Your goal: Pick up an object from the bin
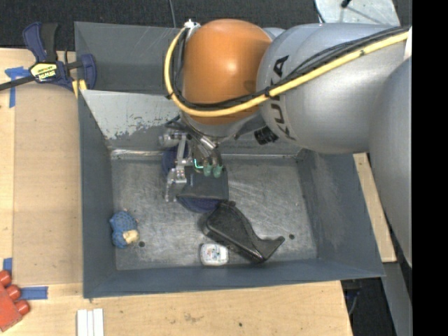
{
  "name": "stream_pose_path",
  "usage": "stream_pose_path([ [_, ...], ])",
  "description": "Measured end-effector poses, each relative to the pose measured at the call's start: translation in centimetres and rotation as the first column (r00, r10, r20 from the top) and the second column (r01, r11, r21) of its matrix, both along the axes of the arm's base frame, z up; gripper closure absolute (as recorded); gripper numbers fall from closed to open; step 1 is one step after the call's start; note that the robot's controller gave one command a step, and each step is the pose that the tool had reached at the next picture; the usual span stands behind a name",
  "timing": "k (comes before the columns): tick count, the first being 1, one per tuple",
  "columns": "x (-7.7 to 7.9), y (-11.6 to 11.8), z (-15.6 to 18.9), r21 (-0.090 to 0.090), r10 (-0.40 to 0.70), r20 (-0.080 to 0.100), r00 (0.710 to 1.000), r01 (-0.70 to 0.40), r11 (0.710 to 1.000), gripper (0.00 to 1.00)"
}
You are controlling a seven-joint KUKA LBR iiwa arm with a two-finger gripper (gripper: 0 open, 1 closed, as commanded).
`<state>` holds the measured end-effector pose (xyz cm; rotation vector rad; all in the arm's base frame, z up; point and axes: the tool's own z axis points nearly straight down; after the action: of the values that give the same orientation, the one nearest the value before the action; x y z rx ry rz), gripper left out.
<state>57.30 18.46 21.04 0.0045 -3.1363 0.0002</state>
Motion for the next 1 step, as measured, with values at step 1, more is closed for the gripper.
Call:
stream_pose_path([
  [1,5.02,-0.68,-12.77,0.002,0.045,0.01,0.999,-0.045,0.999,0.0],
])
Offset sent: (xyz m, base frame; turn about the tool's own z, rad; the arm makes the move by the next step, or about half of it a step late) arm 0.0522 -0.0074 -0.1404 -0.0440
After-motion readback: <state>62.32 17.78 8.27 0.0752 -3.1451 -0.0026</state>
